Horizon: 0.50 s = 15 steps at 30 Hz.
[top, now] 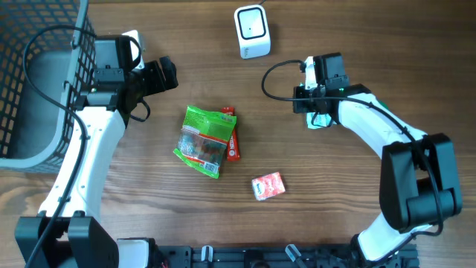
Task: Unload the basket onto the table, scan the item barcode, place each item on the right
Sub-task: 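Carry the tissue pack right and set it beside the jar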
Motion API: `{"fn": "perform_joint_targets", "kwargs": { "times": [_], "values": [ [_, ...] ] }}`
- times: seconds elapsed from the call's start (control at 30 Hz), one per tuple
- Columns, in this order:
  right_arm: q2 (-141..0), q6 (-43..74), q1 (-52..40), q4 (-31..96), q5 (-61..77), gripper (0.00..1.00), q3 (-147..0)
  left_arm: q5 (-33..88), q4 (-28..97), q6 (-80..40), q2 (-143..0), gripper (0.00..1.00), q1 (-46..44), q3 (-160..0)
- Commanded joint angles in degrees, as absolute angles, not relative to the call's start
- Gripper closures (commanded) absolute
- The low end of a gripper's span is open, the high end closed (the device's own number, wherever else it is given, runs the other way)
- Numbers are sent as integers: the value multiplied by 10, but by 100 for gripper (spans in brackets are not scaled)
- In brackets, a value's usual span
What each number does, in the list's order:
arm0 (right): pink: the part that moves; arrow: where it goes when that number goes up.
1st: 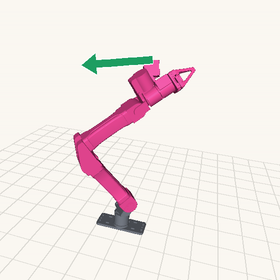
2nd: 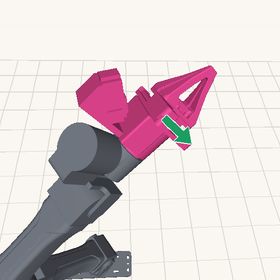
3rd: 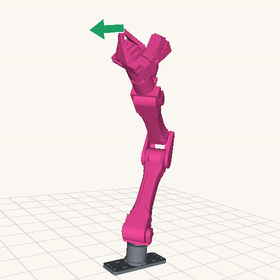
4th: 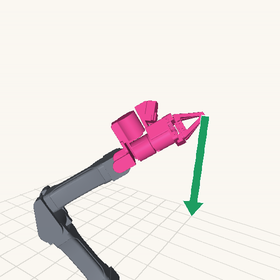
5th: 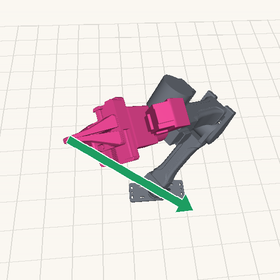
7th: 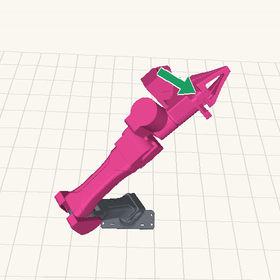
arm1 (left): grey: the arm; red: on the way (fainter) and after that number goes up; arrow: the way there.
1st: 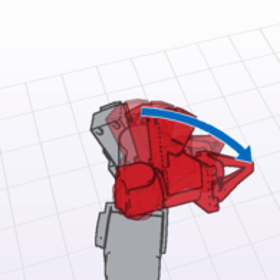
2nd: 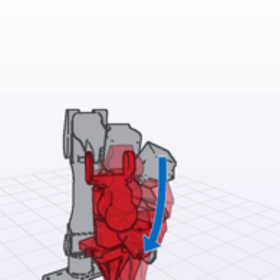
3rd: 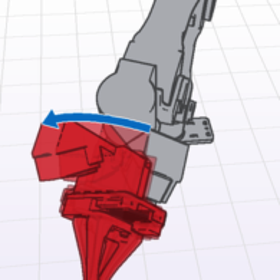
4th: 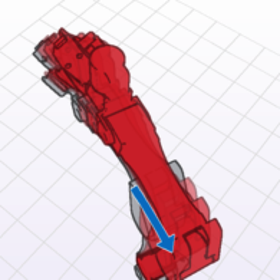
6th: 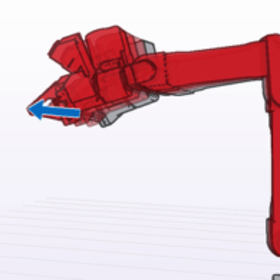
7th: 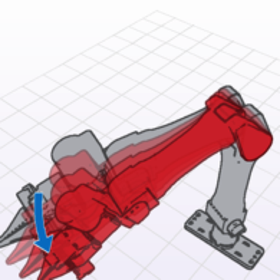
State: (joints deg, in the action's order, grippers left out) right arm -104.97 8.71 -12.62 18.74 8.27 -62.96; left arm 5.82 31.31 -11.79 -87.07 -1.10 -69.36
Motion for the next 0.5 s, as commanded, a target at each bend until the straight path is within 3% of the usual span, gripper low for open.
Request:
{"fn": "perform_joint_targets", "kwargs": {
  "times": [0.0, 0.1, 0.37, 0.47],
  "values": [
    [-1078, 75, -126, 197, -25, 96, -625, 61, 312, -109, -872, 0, -8, -693],
    [-1071, 63, -107, 241, -112, 96, -626, 61, 312, -109, -872, 0, -8, -693],
    [-1024, 45, -27, 296, -116, 96, -630, 61, 311, -109, -872, 0, -8, -693],
    [-962, 7, -41, 330, 39, 90, -664, 61, 311, -109, -872, 0, -8, -693]
  ]
}}
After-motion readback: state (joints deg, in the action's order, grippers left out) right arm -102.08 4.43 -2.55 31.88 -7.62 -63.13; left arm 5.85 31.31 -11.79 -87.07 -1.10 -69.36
